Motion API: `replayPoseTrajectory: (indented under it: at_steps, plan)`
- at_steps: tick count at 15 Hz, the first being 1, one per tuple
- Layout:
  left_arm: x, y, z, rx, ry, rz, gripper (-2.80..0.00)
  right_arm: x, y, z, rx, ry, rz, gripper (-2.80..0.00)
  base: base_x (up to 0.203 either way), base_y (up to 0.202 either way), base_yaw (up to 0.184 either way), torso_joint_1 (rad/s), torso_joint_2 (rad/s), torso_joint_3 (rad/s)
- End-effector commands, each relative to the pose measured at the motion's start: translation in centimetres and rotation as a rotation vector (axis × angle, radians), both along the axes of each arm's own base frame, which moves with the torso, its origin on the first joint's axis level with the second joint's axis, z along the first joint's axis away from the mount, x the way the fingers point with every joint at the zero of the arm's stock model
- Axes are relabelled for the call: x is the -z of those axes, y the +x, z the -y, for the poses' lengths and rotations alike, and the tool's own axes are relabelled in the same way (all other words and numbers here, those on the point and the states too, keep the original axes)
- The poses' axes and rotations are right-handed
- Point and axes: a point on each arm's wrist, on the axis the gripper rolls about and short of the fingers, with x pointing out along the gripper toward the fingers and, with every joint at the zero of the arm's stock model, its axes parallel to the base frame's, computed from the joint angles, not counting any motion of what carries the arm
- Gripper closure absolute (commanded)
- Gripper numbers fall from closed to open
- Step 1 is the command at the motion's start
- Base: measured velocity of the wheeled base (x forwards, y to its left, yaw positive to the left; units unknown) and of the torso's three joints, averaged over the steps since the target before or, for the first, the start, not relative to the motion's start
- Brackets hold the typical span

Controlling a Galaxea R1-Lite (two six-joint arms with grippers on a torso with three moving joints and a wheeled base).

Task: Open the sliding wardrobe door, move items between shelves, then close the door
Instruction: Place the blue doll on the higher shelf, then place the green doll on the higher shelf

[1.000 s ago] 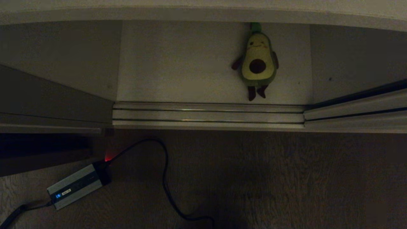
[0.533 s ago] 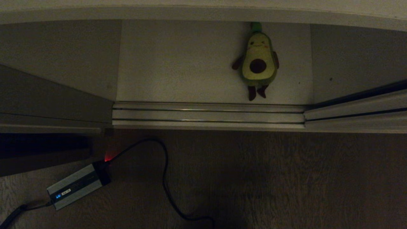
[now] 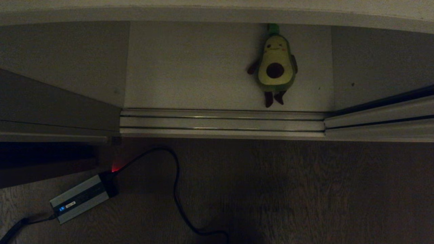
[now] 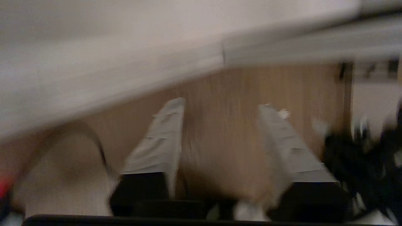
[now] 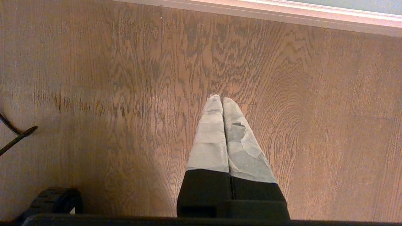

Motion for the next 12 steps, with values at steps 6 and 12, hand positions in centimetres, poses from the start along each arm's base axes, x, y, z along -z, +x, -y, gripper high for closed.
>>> replayPoseTrajectory:
  at_steps: [6,12]
  plan:
    - [9.6,-6.0,-1.8,-0.227,0.094,-0.22,0.0,0.1,0.0,0.0,-0.002,-0.001,-0.003,0.0,0.0,0.0,0.0,0.0,0.0,0.0]
    - [17.0,-8.7,-0.9,-0.517,0.126,-0.155,0.0,0.1,0.0,0.0,-0.002,-0.001,-0.003,0.0,0.0,0.0,0.0,0.0,0.0,0.0]
